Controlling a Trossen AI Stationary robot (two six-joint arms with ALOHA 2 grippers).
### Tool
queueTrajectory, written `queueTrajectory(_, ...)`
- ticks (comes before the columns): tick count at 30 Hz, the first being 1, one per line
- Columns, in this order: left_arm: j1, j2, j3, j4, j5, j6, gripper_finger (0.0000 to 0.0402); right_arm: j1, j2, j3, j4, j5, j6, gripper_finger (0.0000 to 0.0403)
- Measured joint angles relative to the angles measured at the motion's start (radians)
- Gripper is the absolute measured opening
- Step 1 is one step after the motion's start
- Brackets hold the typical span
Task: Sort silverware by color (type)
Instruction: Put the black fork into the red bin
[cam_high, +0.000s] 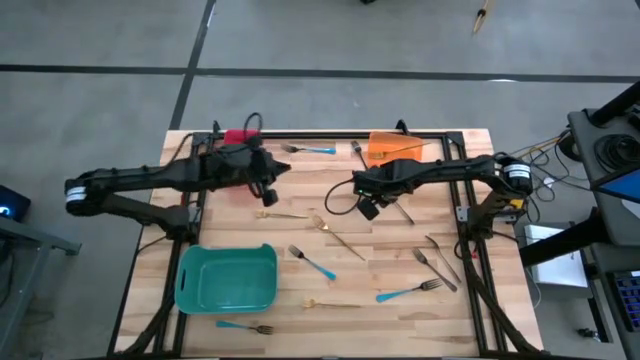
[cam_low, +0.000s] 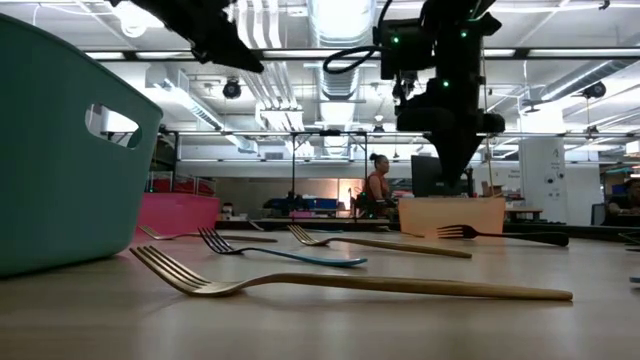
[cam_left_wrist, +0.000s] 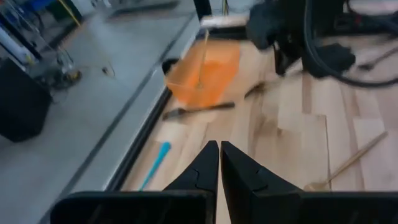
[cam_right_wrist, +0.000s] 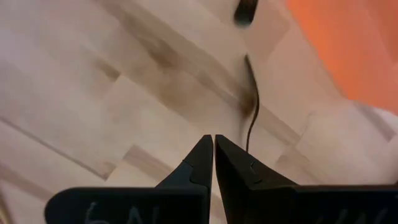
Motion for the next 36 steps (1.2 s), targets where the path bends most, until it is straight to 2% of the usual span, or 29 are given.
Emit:
queueTrajectory(5,0.000,-0.079,-0.082,0.101,0.000,0.039,0.0000,0.000,-0.003,-0.010,-0.010,-0.049,0.000,0.0009)
queueTrajectory(10,0.000,-0.104,-0.128,0.218,0.000,0.074,0.0000,-0.005,-0.003,-0.019,-0.007,-0.052,-0.001,0.0009)
queueTrajectory(16,0.000,-0.100,-0.123,0.225,-0.001,0.095,0.0000,-0.028,-0.003,-0.053,-0.007,-0.082,-0.018,0.0018)
queueTrajectory(26,0.003,-0.084,-0.112,0.259,-0.007,0.105,0.0000,-0.105,-0.003,-0.139,0.031,-0.083,-0.073,0.0071)
queueTrajectory(36,0.005,-0.078,-0.112,0.279,-0.007,0.116,0.0000,-0.176,-0.003,-0.227,0.191,-0.082,-0.106,0.0131)
